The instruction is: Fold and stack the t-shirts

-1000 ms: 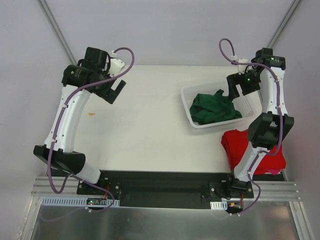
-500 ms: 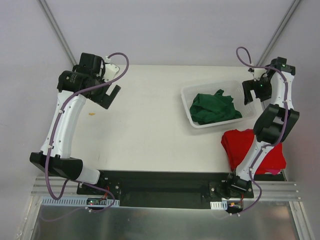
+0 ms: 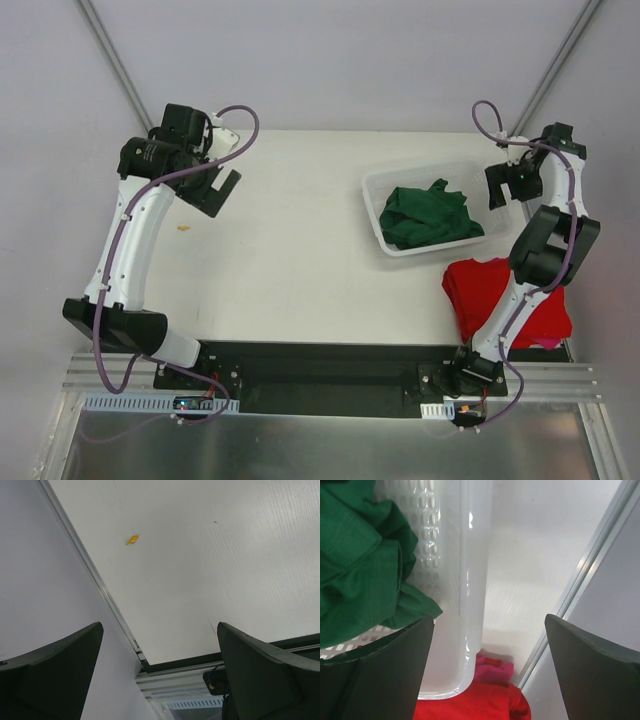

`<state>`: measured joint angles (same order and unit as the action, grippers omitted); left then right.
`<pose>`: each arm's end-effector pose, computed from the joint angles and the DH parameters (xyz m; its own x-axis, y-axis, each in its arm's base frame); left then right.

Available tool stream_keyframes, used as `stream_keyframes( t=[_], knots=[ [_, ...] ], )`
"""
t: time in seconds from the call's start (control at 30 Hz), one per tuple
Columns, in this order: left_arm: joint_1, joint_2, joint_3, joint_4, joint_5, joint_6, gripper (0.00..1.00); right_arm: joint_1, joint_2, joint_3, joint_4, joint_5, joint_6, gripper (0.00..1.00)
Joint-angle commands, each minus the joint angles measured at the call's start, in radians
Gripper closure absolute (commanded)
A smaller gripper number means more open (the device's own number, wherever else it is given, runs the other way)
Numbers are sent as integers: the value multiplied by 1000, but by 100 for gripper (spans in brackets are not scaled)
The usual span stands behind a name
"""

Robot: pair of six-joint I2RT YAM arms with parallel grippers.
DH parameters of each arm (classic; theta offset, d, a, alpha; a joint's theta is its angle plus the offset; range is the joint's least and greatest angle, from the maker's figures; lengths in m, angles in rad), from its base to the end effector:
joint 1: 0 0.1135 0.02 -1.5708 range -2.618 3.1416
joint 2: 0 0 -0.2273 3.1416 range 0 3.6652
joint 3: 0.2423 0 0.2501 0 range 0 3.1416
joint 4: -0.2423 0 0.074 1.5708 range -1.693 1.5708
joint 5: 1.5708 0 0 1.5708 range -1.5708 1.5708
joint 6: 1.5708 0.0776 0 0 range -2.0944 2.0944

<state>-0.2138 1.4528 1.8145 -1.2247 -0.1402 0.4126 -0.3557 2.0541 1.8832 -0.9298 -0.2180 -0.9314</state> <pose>0.2927 -0.0525 0.3667 -0.6315 0.5434 -0.5530 0.4089 0.8394 0.3580 0.4210 -0.1385 0.1991 -0.6978 -0.5765 -0.4250 -0.5225 0.8156 -0.2484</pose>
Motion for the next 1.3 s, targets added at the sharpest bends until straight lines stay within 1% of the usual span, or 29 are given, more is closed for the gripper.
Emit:
stream_keyframes(
  t=[0.0, 0.13, 0.23, 0.33, 0.5, 0.6, 0.77, 0.9, 0.93, 0.97, 1.03, 1.1, 1.13, 1.17, 1.2, 1.23, 1.27],
  knots=[
    [11, 50, 75, -35, -29, 8, 1, -5, -12, 67, 88, -47, 45, 4],
    [11, 81, 103, -39, -32, 9, 1, 3, -3, 44, 115, -86, 48, 7],
    [11, 109, 126, -44, -35, 11, 1, 9, 0, 30, 151, -121, 92, 9],
    [11, 129, 150, -45, -39, 11, 1, 30, 24, 37, 131, -135, 100, 10],
    [4, 149, 169, -50, -48, 14, 1, 55, 37, 2, 128, -144, 86, 13],
    [1, 153, 170, -55, -52, 15, 1, 73, 49, -15, 140, -124, 63, 14],
    [-6, 156, 169, -62, -62, 20, 1, 81, 70, -30, 227, -15, 55, 14],
    [-10, 162, 169, -65, -70, 20, 1, 83, 87, -9, 256, 48, 52, 18],
    [-12, 164, 169, -67, -73, 18, 1, 83, 86, -4, 270, 67, 55, 18],
    [-15, 167, 170, -67, -76, 20, 1, 83, 87, 1, 278, 81, 63, 15],
    [-16, 172, 172, -67, -76, 20, 1, 86, 92, 33, 279, 108, 75, 17],
    [-19, 178, 177, -68, -76, 17, 1, 90, 98, 43, 278, 123, 80, 24],
    [-21, 184, 180, -68, -76, 17, 1, 90, 98, 47, 282, 129, 80, 34],
    [-24, 187, 186, -68, -78, 17, 1, 92, 100, 53, 283, 131, 80, 42],
    [-25, 190, 190, -68, -78, 17, 1, 93, 100, 56, 283, 137, 83, 53],
    [-25, 198, 198, -68, -79, 17, 1, 93, 103, 66, 283, 138, 89, 77],
    [-32, 199, 201, -68, -78, 17, 1, 95, 106, 74, 279, 141, 95, 87]
  ],
)
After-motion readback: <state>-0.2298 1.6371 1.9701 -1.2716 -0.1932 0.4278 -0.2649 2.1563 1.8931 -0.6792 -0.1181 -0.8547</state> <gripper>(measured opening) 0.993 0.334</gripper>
